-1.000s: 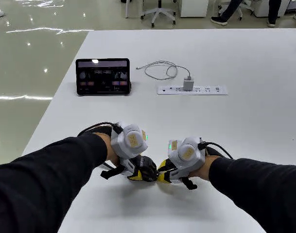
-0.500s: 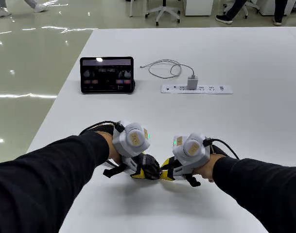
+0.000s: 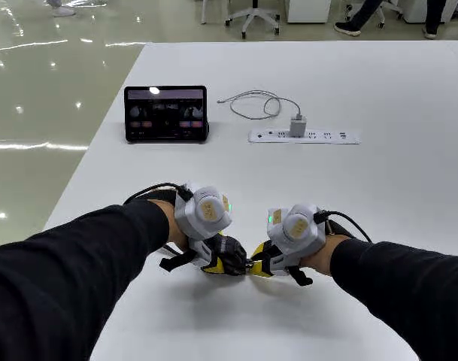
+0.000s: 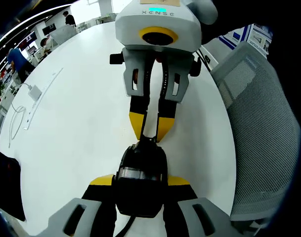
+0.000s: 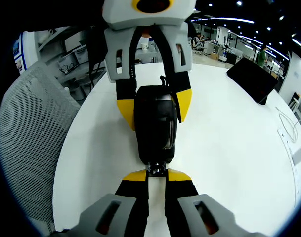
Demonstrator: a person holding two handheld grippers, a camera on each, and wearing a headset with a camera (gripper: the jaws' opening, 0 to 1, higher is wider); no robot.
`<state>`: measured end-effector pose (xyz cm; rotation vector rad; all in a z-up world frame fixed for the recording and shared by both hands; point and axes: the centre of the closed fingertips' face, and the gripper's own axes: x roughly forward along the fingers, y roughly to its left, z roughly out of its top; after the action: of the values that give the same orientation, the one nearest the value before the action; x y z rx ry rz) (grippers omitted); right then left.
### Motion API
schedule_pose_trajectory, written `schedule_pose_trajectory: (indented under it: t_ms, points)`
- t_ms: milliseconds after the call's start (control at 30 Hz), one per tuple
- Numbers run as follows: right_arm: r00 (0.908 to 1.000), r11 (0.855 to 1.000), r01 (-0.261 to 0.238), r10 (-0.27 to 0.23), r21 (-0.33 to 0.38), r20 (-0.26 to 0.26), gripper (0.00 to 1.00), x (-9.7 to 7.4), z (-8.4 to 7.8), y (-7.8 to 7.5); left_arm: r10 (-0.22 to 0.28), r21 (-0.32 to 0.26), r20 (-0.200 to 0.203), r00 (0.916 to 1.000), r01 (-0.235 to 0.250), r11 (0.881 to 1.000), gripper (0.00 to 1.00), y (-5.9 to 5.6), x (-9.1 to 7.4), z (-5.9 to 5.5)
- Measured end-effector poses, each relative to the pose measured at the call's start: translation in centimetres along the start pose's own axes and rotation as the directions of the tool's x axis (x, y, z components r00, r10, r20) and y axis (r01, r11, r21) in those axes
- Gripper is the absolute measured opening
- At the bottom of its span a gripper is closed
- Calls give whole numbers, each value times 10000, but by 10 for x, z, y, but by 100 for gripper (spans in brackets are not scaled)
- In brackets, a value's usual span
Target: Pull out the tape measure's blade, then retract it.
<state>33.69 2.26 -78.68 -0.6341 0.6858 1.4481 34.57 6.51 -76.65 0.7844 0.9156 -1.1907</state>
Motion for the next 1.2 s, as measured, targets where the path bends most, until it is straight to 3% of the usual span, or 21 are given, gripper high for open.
schedule_pose_trajectory:
  t_ms: [367, 500, 633, 667, 800, 1200]
  points:
    - [9997, 9989, 154, -163, -445, -192, 10, 2, 2, 0, 3, -33, -45, 10000, -3, 10000, 32, 0, 1, 0]
    - [9994, 9999, 68, -71, -88, -344, 11, 4, 1, -2, 25, -138, 13, 10000, -24, 9999, 32, 0, 1, 1]
    - [9999, 9999, 119, -118, 93, -86, 12, 12, 9, -1, 17, -111, -85, 10000, -18, 9999, 32, 0, 1, 1]
    - [9991, 10000, 59, -61, -44, -422, 12, 13, 4, 0, 19, -114, -54, 10000, -20, 9999, 32, -1, 1, 1]
    - [9998, 9997, -113, 110, -208, -156, 10, 11, 2, -1, 25, -152, -48, 10000, -25, 9999, 32, -1, 1, 1]
    - [9985, 9998, 45, -54, -175, -551, 8, 7, -3, -3, 32, -265, -6, 10000, -32, 9996, 32, 0, 0, -1]
